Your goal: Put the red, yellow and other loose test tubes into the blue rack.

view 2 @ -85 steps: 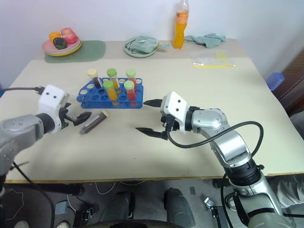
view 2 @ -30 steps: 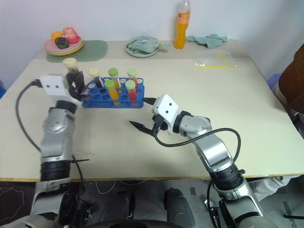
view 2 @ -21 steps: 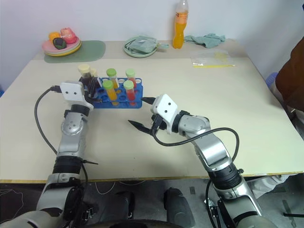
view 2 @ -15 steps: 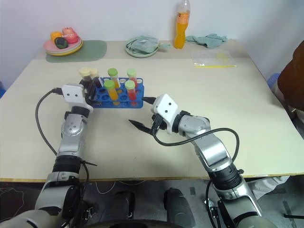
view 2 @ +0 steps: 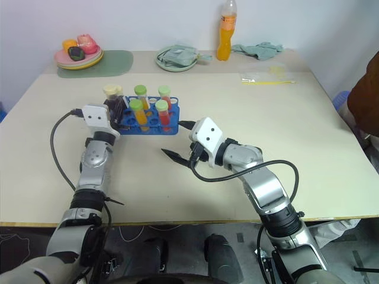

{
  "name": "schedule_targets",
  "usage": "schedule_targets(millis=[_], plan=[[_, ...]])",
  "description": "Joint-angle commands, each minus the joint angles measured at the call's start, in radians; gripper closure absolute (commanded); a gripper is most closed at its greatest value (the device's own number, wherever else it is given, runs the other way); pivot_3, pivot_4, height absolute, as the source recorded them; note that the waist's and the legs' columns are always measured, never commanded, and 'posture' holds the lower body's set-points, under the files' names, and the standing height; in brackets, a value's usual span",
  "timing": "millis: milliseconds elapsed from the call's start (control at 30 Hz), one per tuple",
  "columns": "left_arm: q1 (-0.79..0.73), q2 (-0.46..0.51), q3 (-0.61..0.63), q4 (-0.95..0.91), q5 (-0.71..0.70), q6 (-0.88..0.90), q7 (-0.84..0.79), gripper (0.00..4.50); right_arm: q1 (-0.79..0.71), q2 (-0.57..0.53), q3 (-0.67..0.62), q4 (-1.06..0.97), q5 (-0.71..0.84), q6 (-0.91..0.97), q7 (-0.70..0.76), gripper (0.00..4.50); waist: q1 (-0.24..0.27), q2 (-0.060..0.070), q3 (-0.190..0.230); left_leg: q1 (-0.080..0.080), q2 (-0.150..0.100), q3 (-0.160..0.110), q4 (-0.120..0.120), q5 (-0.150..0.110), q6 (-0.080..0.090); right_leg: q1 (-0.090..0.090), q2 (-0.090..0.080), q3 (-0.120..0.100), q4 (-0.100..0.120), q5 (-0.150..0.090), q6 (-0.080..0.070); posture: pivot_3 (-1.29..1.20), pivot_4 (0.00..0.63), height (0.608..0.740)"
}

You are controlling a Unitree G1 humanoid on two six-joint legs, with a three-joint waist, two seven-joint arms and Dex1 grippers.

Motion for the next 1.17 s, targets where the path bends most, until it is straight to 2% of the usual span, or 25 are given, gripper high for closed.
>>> schedule_targets(millis=[33, 67, 200, 233, 267, 400, 500, 633, 733, 833, 1167], plan=[[-0.009, -0.009, 0.006, -0.006, -0.024, -0.022, 0.005, 2.61, -0.004, -0.002, -0.013, -0.043, 0.002, -0.012, 0.001, 0.00, 0.000, 0.000, 0.000, 0.000, 0.000, 0.000, 0.000, 0.000, 0.000, 0.000, 0.000, 0.000, 0.000, 0.000, 0.000, 0.00, 0.150, 0.740], [-0.007, -0.010, 0.009, -0.006, -0.028, -0.021, 0.007, 2.33, -0.004, -0.002, -0.013, -0.044, 0.003, -0.011, 0.001, 0.00, 0.000, 0.000, 0.000, 0.000, 0.000, 0.000, 0.000, 0.000, 0.000, 0.000, 0.000, 0.000, 0.000, 0.000, 0.000, 0.00, 0.150, 0.740], [0.019, -0.009, 0.023, -0.062, -0.048, 0.001, 0.020, 0.36, 0.000, -0.012, -0.022, -0.050, 0.007, -0.012, 0.007, 0.00, -0.002, 0.000, 0.000, 0.000, 0.000, 0.000, 0.000, 0.000, 0.000, 0.000, 0.000, 0.000, 0.000, 0.000, 0.000, 0.00, 0.150, 0.740], [0.034, -0.007, 0.034, -0.100, -0.063, 0.019, 0.025, 0.06, -0.002, -0.017, -0.026, -0.051, 0.009, -0.012, 0.011, 0.00, -0.005, 0.000, 0.000, 0.000, 0.000, 0.000, 0.000, 0.000, 0.000, 0.000, 0.000, 0.000, 0.000, 0.000, 0.000, 0.00, 0.150, 0.740], [0.046, -0.007, 0.039, -0.130, -0.072, 0.034, 0.031, 0.06, 0.000, -0.024, -0.032, -0.054, 0.012, -0.015, 0.015, 0.00, -0.005, 0.000, 0.000, 0.000, 0.000, 0.000, 0.000, 0.000, 0.000, 0.000, 0.000, 0.000, 0.000, 0.000, 0.000, 0.00, 0.150, 0.740], [0.198, 0.056, 0.067, -0.447, -0.208, 0.202, -0.073, 0.06, -0.017, -0.083, -0.122, -0.072, 0.064, 0.023, 0.044, 0.00, -0.007, 0.000, 0.000, 0.000, 0.001, 0.000, -0.001, 0.000, 0.000, 0.000, 0.000, 0.000, 0.000, 0.000, 0.000, 0.00, 0.150, 0.740], [0.431, 0.234, 0.124, -0.708, -0.343, 0.401, -0.247, 0.06, 0.019, -0.173, -0.258, -0.074, 0.153, 0.084, 0.093, 0.00, -0.014, 0.000, 0.000, 0.000, 0.002, 0.000, -0.002, 0.000, 0.000, 0.000, 0.000, 0.000, 0.000, 0.000, 0.000, 0.00, 0.150, 0.740], [0.653, 0.398, 0.190, -0.849, -0.423, 0.554, -0.383, 0.06, 0.080, -0.275, -0.386, -0.021, 0.204, 0.111, 0.132, 0.00, -0.007, 0.002, 0.001, 0.001, 0.002, 0.000, -0.003, 0.000, 0.000, 0.000, -0.001, 0.000, -0.001, -0.001, -0.001, 0.00, 0.150, 0.740], [0.764, 0.466, 0.277, -0.834, -0.452, 0.594, -0.463, 0.06, 0.132, -0.322, -0.452, 0.021, 0.222, 0.119, 0.149, 0.00, -0.001, 0.002, 0.001, 0.002, 0.002, 0.001, -0.002, 0.000, 0.000, 0.002, -0.001, 0.000, -0.003, -0.005, -0.008, 0.00, 0.150, 0.740], [0.787, 0.485, 0.306, -0.824, -0.445, 0.601, -0.486, 0.06, 0.167, -0.356, -0.461, 0.050, 0.206, 0.085, 0.173, 0.00, -0.001, 0.002, 0.001, 0.002, 0.002, 0.002, -0.001, 0.000, 0.000, 0.002, 0.000, 0.001, -0.004, -0.005, -0.009, 0.00, 0.150, 0.740], [0.771, 0.437, 0.286, -0.787, -0.399, 0.579, -0.484, 0.06, 0.216, -0.347, -0.442, 0.071, 0.191, 0.041, 0.159, 0.00, -0.006, 0.002, 0.001, 0.001, 0.003, 0.004, -0.002, 0.000, 0.000, 0.000, 0.000, 0.002, -0.003, -0.005, -0.008, 0.00, 0.150, 0.740]])
